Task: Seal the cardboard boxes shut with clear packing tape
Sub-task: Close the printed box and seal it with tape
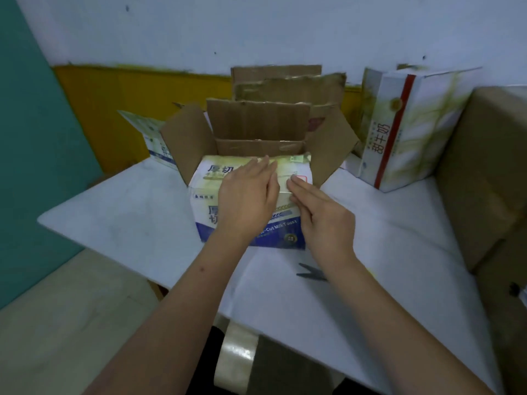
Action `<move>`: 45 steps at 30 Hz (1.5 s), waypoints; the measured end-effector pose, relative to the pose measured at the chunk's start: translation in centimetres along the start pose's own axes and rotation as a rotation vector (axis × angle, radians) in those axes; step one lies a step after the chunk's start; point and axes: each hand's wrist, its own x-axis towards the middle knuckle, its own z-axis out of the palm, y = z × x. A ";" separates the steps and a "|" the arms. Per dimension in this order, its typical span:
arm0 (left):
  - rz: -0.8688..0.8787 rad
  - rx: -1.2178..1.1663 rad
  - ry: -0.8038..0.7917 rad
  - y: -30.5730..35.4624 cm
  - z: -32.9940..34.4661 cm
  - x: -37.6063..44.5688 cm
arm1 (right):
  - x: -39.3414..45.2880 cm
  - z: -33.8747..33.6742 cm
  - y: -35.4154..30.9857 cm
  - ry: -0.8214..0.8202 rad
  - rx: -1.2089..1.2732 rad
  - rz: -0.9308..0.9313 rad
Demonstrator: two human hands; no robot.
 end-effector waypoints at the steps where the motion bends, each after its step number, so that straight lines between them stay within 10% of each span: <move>1: 0.008 0.020 0.033 0.1 0.2 -0.2 | 0.0 0.1 0.0 0.023 0.001 -0.016; 11: 0.267 0.020 -0.153 -1.4 -1.0 -1.2 | -0.9 0.4 -0.1 0.185 0.045 -0.070; 26: 0.451 -0.066 -0.004 -1.4 -0.4 -0.2 | -1.6 -1.4 -1.2 0.140 0.130 0.080; 31: 0.112 0.016 -0.214 -2.6 -1.7 5.4 | 1.4 -3.2 -1.9 0.354 0.264 0.368; 37: -0.086 0.042 -0.537 -3.4 -1.4 8.9 | 7.4 -4.6 -1.7 0.007 0.308 0.554; 45: 0.472 0.080 -0.091 -1.2 -10.0 6.9 | 9.0 -5.7 0.1 -0.107 0.455 0.769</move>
